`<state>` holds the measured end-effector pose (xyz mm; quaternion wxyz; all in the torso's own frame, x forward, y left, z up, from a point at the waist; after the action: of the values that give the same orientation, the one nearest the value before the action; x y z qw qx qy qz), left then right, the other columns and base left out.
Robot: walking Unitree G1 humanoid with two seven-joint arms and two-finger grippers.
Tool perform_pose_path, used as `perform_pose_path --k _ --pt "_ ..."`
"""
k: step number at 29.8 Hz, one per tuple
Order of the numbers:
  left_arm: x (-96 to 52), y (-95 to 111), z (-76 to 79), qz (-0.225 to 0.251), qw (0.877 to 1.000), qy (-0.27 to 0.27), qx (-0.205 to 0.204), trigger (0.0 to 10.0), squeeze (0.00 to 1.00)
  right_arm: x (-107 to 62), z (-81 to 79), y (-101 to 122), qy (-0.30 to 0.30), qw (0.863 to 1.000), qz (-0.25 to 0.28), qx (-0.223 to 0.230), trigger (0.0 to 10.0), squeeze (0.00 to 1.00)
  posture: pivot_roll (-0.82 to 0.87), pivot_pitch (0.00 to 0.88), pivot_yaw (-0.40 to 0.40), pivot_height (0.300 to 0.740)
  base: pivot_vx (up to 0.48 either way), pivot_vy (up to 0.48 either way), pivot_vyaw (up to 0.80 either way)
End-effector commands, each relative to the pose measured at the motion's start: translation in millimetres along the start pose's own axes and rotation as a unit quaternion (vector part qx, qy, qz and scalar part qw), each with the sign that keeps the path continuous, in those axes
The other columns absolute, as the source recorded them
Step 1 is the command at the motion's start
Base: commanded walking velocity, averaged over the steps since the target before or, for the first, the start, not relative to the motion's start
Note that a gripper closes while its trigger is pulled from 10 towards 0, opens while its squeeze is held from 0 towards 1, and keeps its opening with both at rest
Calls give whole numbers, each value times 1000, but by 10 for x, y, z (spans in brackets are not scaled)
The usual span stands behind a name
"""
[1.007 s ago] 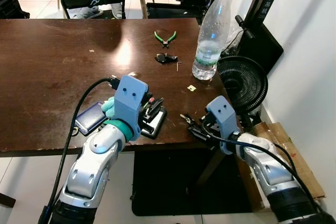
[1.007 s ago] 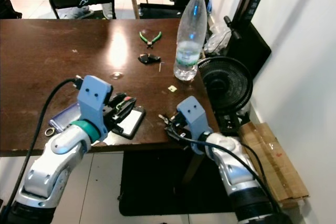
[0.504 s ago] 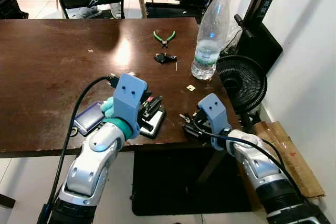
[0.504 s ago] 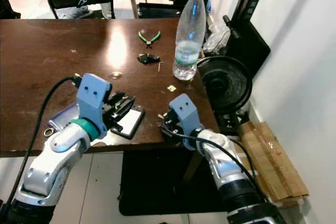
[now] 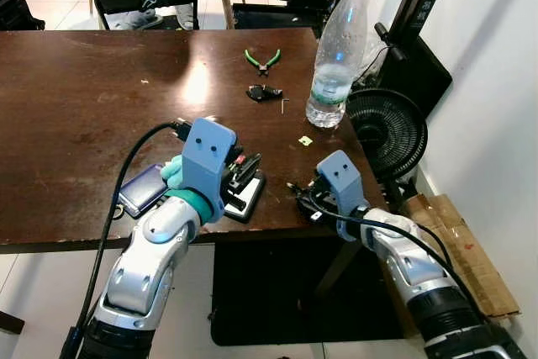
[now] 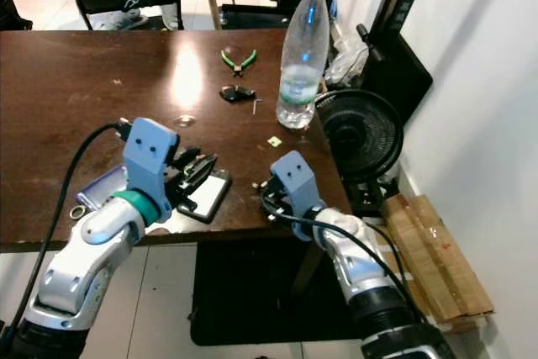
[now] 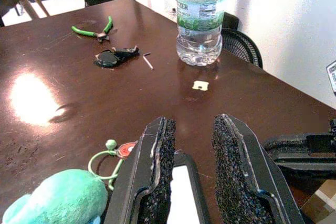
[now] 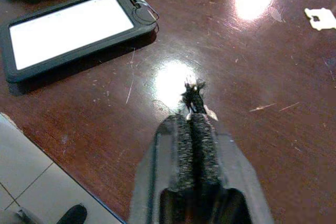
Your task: Hang keys on a hook
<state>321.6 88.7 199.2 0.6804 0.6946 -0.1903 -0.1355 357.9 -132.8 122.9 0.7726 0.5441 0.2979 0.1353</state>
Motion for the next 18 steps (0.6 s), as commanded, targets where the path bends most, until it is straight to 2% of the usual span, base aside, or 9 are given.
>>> perform_pose_path --k 1,8,10,11,13,14,15,17,18 --pt "-8 -40 7 -7 1000 -3 -2 10000 0 15 5 5 -2 1000 3 5 0 0 -84 81 74 740 0 0 0" --pt "-13 -44 11 -8 1000 -4 -2 10000 0 9 4 156 -1 999 36 4 0 0 -83 78 73 740 0 0 0" --pt "-16 -40 11 -7 1000 -4 -1 10000 0 -14 19 318 -11 997 78 5 0 0 -85 76 74 740 0 0 0" --pt "-16 -40 11 -7 1000 -4 -1 10000 0 -14 19 318 -11 997 78 5 0 0 -85 76 74 740 0 0 0" --pt "-14 -19 14 -5 1000 -5 -1 10000 0 -88 17 607 -20 986 164 13 0 0 -83 78 75 740 0 0 0" --pt "-14 -19 14 -5 1000 -5 -1 10000 0 -88 17 607 -20 986 164 13 0 0 -83 78 75 740 0 0 0" --pt "-12 5 15 -2 1000 -5 -1 10000 0 -157 2 788 -22 976 215 30 10000 0 -83 80 77 740 0 0 0" --pt "-12 5 15 -2 1000 -5 -1 10000 0 -157 2 788 -22 976 215 30 10000 0 -83 80 77 740 0 0 0" --pt "-11 39 18 2 1000 -6 -1 10000 0 -244 -23 964 -22 964 261 44 10000 0 -83 82 78 740 0 0 0"
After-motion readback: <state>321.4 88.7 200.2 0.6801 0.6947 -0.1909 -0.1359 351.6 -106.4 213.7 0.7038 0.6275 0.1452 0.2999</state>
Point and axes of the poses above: a point about 5 cm out from each wrist's last joint towards the gripper, its own x axis pointing out of the wrist towards the gripper, its own y axis along the axis of the wrist's last joint, z = x × y, the point moved 2 cm from there along x, pointing out of the wrist towards the gripper, and after that the axes turned 4 degrees about -x, right-handed, at the moved point
